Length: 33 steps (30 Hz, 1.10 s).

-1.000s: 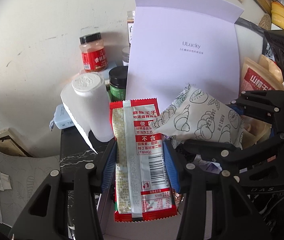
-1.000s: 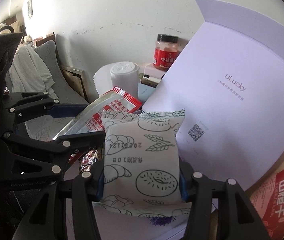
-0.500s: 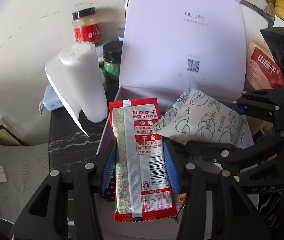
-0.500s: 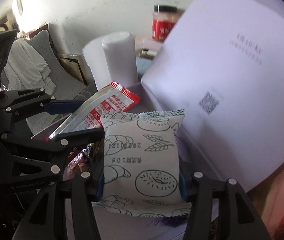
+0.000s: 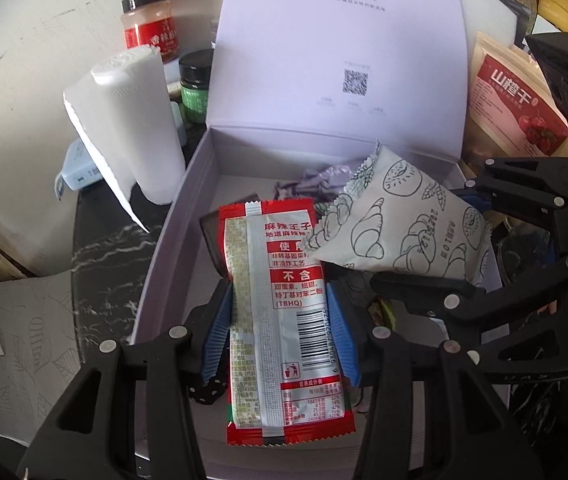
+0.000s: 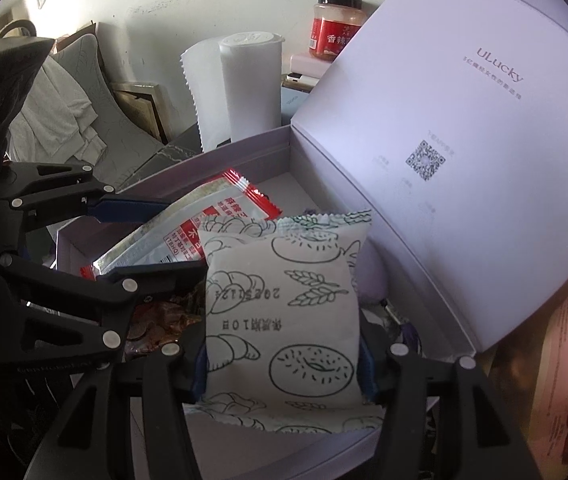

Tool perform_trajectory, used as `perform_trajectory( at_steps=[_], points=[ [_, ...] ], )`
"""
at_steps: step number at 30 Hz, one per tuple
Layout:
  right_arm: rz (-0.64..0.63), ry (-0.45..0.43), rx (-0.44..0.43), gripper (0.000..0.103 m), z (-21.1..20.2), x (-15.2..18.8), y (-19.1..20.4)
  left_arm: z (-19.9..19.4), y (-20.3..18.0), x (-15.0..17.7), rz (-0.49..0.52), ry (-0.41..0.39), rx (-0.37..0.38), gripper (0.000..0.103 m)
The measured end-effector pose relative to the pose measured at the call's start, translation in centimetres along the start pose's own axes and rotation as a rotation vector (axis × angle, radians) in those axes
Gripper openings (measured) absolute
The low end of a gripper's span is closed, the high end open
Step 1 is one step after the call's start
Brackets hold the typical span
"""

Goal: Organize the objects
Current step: 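Lower the snack strip and bread pouch into the box and open both grippers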

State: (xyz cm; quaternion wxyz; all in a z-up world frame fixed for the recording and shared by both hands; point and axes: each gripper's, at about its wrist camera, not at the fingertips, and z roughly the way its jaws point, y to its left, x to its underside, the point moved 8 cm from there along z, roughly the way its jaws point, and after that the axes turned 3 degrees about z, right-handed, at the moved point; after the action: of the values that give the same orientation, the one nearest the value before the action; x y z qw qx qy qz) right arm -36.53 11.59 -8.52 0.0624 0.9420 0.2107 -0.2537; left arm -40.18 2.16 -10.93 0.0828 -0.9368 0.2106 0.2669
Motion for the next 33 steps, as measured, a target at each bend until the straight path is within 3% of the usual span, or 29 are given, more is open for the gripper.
perform_trajectory(
  at_steps=[11,14,21,28,33],
  points=[
    [0.033,0.013,0.014,0.058,-0.5,0.9,-0.4,-0.5,-0.2,1.0,-0.007,-0.005,-0.015,0.05],
    [0.033,0.003,0.023,0.063,-0.8,0.7,-0.5,-0.6,0.1,0.9,-0.008,-0.012,-0.043,0.051],
    [-0.012,-0.046,0.102,0.064,-1.1,0.1,-0.3,-1.0,1.0,0.8,-0.008,-0.021,-0.137,0.051],
    [-0.03,-0.044,0.104,0.064,-1.3,0.0,0.4,-1.6,0.8,0.8,-0.027,-0.033,-0.124,0.052],
    [-0.027,-0.044,0.108,0.066,-1.7,0.1,0.6,-2.5,0.6,1.0,-0.044,-0.048,-0.146,0.067]
  ],
)
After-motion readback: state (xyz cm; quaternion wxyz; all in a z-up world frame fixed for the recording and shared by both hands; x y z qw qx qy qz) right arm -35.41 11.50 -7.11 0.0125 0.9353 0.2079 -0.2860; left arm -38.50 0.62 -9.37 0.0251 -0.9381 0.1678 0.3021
